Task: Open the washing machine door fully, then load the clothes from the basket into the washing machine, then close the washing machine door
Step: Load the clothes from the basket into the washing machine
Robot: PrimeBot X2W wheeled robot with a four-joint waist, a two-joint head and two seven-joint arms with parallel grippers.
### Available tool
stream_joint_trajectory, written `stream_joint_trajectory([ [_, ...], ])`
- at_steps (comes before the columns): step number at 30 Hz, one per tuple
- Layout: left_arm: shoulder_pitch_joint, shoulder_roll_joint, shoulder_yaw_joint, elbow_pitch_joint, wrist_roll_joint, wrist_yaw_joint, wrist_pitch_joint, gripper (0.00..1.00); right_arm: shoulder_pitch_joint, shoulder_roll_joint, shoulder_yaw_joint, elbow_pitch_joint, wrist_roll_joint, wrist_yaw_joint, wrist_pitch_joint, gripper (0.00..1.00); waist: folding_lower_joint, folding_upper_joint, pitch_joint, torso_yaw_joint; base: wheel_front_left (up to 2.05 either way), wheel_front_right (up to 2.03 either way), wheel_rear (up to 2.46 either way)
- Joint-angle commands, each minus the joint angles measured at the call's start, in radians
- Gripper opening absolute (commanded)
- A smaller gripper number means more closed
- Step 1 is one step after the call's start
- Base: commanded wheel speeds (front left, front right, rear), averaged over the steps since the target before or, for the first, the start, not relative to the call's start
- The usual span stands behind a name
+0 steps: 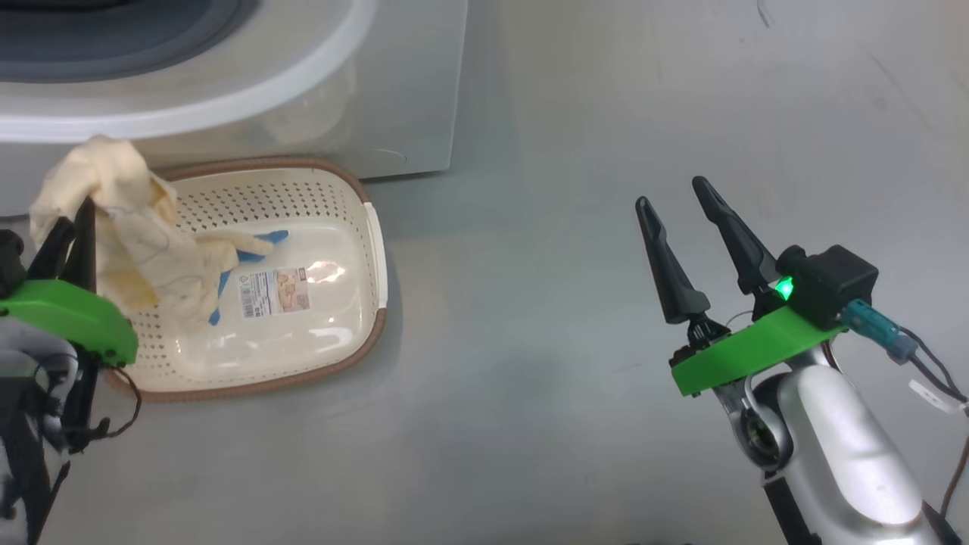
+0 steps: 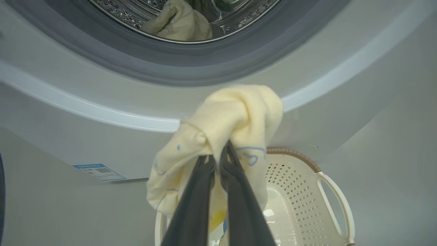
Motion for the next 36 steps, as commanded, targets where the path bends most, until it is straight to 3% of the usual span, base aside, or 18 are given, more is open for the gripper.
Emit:
stream_joint_trajectory([
  [1, 0.000, 0.045, 0.063, -0.042, 0.025, 0.011, -0.014, 0.00, 0.023, -0.006, 0.018, -0.022, 0.002, 0.001, -0.007, 1.00, 0.0001, -0.0001, -0.022, 0.009, 0.00, 0.00, 0.00],
  [11, 0.171, -0.012, 0.248, -0.262, 0.167, 0.034, -0.014, 0.00, 0.047, -0.006, 0.022, 0.003, 0.012, 0.001, -0.007, 1.00, 0.0001, -0.0001, -0.112, 0.036, 0.00, 0.00, 0.00],
  [25, 0.301, -0.052, 0.350, -0.434, 0.245, 0.042, -0.014, 0.00, 0.055, -0.006, 0.031, 0.018, 0.024, 0.001, -0.007, 1.00, 0.0001, -0.0001, -0.153, 0.056, 0.00, 0.00, 0.00],
  [36, 0.261, -0.048, 0.426, -0.509, 0.256, 0.015, -0.014, 0.00, 0.049, -0.006, 0.030, 0.005, 0.031, 0.001, -0.007, 1.00, 0.0001, -0.0001, -0.115, 0.036, 0.00, 0.00, 0.00],
])
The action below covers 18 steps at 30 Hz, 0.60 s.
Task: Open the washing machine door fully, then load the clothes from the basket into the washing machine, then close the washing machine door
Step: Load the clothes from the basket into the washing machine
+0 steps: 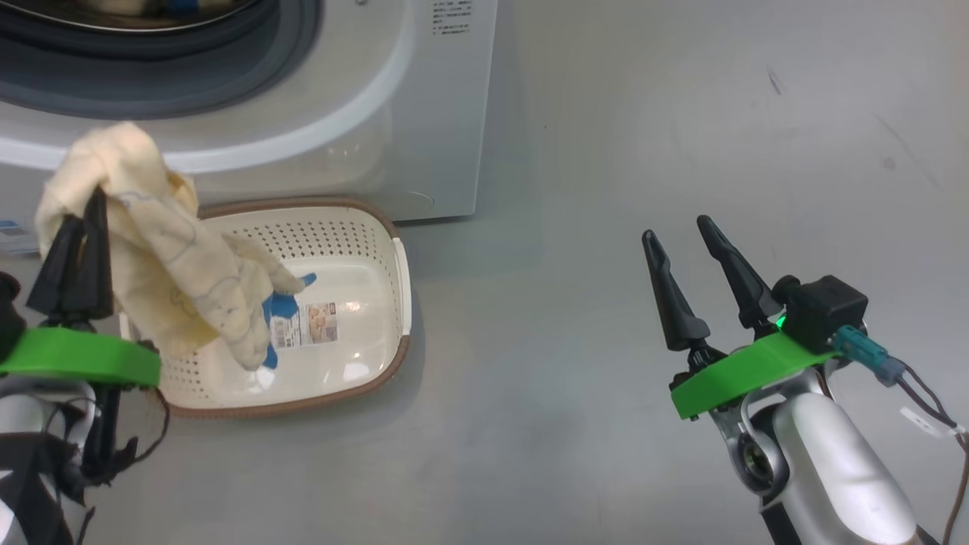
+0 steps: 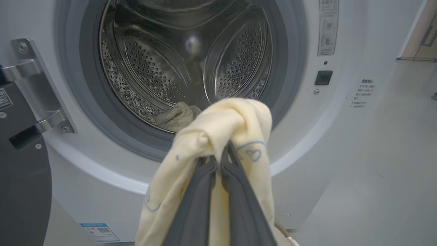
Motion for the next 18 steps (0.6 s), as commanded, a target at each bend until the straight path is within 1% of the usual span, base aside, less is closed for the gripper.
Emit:
stream_joint_trajectory([
  [1, -0.063, 0.046, 0.061, -0.031, 0.001, -0.008, -0.014, 0.00, -0.011, -0.005, 0.018, -0.036, 0.004, 0.001, -0.007, 1.00, 0.0000, 0.0000, 0.014, -0.009, 0.00, 0.00, 0.00],
  [5, -0.109, 0.057, 0.081, -0.028, -0.016, -0.021, -0.014, 0.00, -0.016, -0.005, 0.021, -0.040, 0.005, 0.001, -0.007, 1.00, 0.0000, 0.0000, 0.039, -0.022, 0.00, 0.00, 0.00],
  [9, -0.199, 0.088, 0.098, -0.010, -0.040, -0.038, -0.012, 0.00, -0.026, -0.005, 0.023, -0.048, 0.008, 0.001, -0.007, 1.00, 0.0000, 0.0000, 0.081, -0.042, 0.00, 0.00, 0.00],
  [13, -0.327, 0.129, 0.094, 0.023, -0.061, -0.054, 0.003, 0.00, -0.040, -0.005, 0.025, -0.061, 0.012, 0.001, -0.007, 1.00, 0.0000, 0.0000, 0.137, -0.064, 0.00, 0.00, 0.00],
  [18, -0.505, 0.193, 0.070, 0.086, -0.097, -0.064, 0.051, 0.00, -0.058, -0.005, 0.028, -0.082, 0.028, 0.001, -0.007, 1.00, 0.0000, 0.0000, 0.219, -0.101, 0.00, 0.00, 0.00],
])
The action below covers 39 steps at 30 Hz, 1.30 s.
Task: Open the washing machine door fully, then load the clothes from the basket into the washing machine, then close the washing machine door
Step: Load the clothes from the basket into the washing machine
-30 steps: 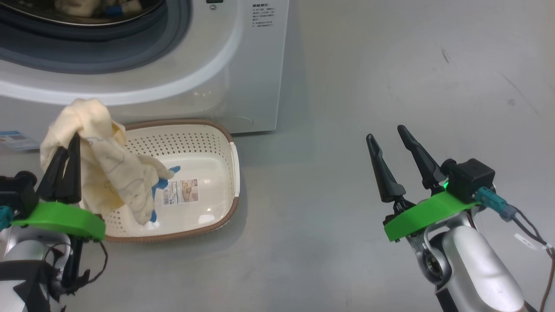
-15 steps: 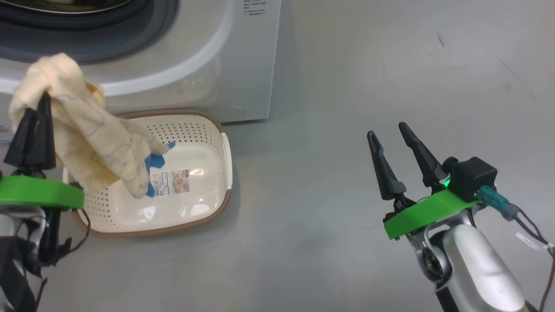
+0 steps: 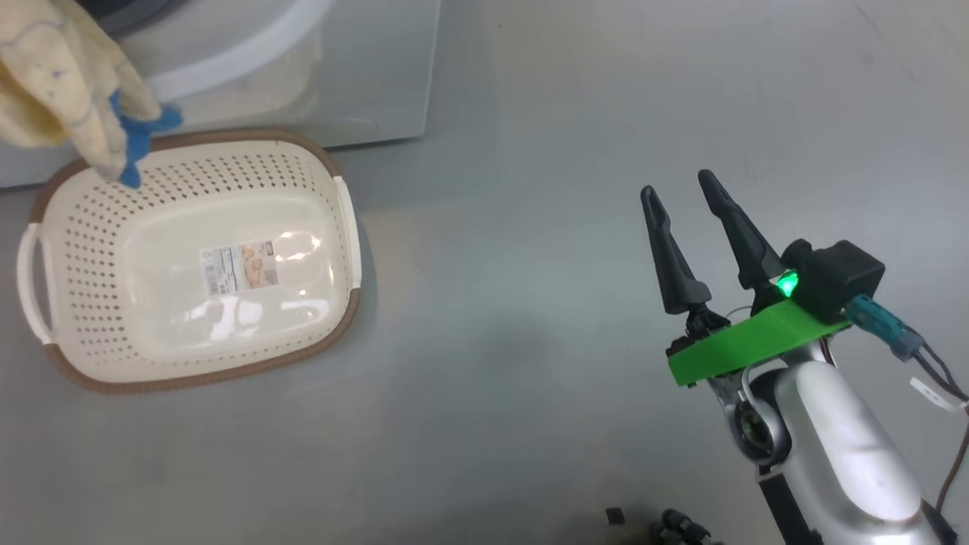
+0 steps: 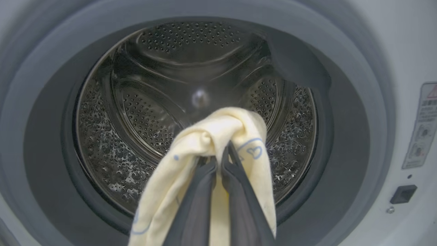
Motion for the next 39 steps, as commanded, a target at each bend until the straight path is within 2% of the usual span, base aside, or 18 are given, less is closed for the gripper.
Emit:
stream_joint_trajectory([
  [1, -0.073, 0.077, 0.029, -0.006, -0.019, -0.005, 0.023, 0.00, -0.011, -0.005, 0.023, -0.038, 0.011, 0.001, -0.007, 1.00, -0.0002, 0.0000, 0.061, -0.037, 0.00, 0.00, 0.00],
  [10, -0.371, 0.201, -0.125, 0.078, -0.082, -0.006, 0.111, 0.00, -0.034, -0.005, 0.047, -0.076, 0.062, 0.001, -0.007, 1.00, -0.0002, 0.0000, 0.216, -0.113, 0.00, 0.00, 0.00],
  [18, -0.620, 0.237, -0.271, 0.191, -0.150, -0.007, 0.205, 0.00, -0.062, -0.005, 0.124, -0.073, 0.128, 0.001, -0.007, 1.00, -0.0002, 0.0000, 0.289, -0.157, 0.00, 0.00, 0.00],
  [26, -0.870, 0.268, -0.321, 0.316, -0.168, -0.007, 0.102, 0.00, -0.079, -0.005, 0.112, -0.067, 0.175, 0.001, -0.007, 1.00, -0.0002, 0.0000, 0.315, -0.191, 0.00, 0.00, 0.00],
  [31, -0.917, 0.280, -0.380, 0.396, -0.183, -0.007, 0.038, 0.00, -0.079, -0.005, 0.107, -0.066, 0.177, 0.001, -0.007, 1.00, -0.0002, 0.0000, 0.322, -0.195, 0.00, 0.00, 0.00],
  [39, -0.892, 0.271, -0.502, 0.499, -0.242, -0.007, 0.090, 0.00, -0.081, -0.005, 0.124, -0.066, 0.177, 0.001, -0.007, 1.00, -0.0002, 0.0000, 0.328, -0.193, 0.00, 0.00, 0.00],
])
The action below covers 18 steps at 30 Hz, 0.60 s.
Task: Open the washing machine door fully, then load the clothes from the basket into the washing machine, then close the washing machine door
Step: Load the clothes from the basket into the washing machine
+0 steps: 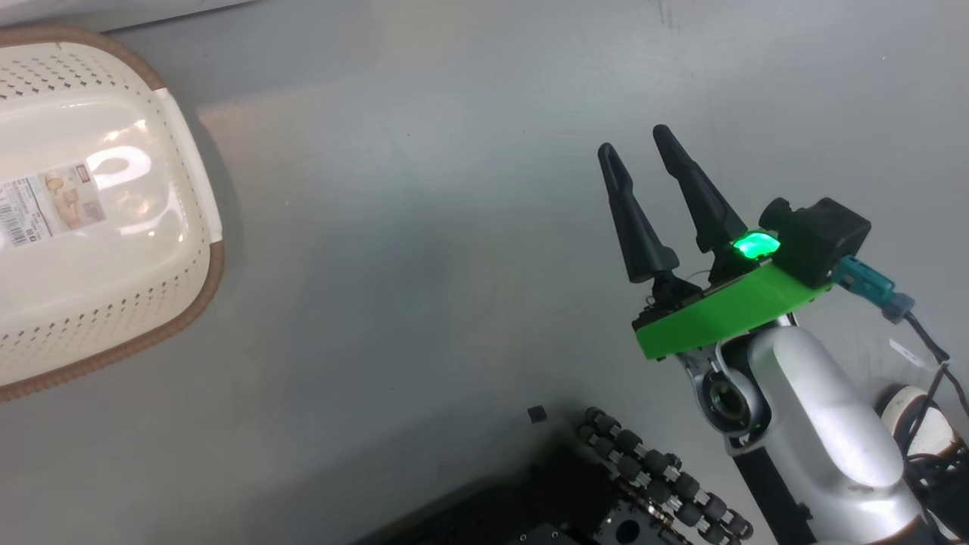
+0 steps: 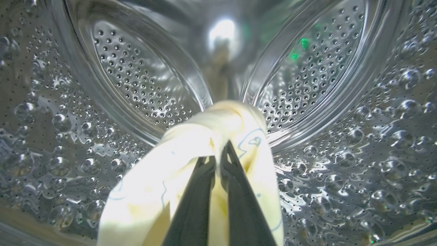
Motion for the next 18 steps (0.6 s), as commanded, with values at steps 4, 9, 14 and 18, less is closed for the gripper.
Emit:
stream_joint_trajectory([
  [4, -0.002, 0.032, -0.028, 0.012, -0.010, 0.000, 0.025, 0.00, 0.020, -0.006, 0.013, -0.024, 0.007, 0.001, -0.007, 1.00, 0.0000, 0.0000, 0.000, -0.002, 0.00, 0.00, 0.00],
  [9, 0.001, 0.028, -0.100, 0.065, -0.022, 0.000, 0.062, 0.00, 0.023, -0.006, 0.020, -0.020, 0.008, 0.001, -0.007, 1.00, 0.0000, 0.0000, -0.005, -0.006, 0.00, 0.00, 0.00],
  [14, -0.020, 0.026, -0.121, 0.097, -0.040, 0.000, 0.031, 0.92, 0.023, -0.006, 0.023, -0.020, 0.010, 0.001, -0.007, 1.00, 0.0000, 0.0000, -0.011, -0.008, 0.00, 0.00, 0.00],
  [18, -0.028, 0.007, -0.154, 0.107, -0.044, 0.000, 0.012, 1.00, 0.024, -0.006, 0.018, -0.016, 0.005, 0.001, -0.007, 1.00, 0.0000, 0.0000, -0.019, 0.000, 0.00, 0.00, 0.00],
])
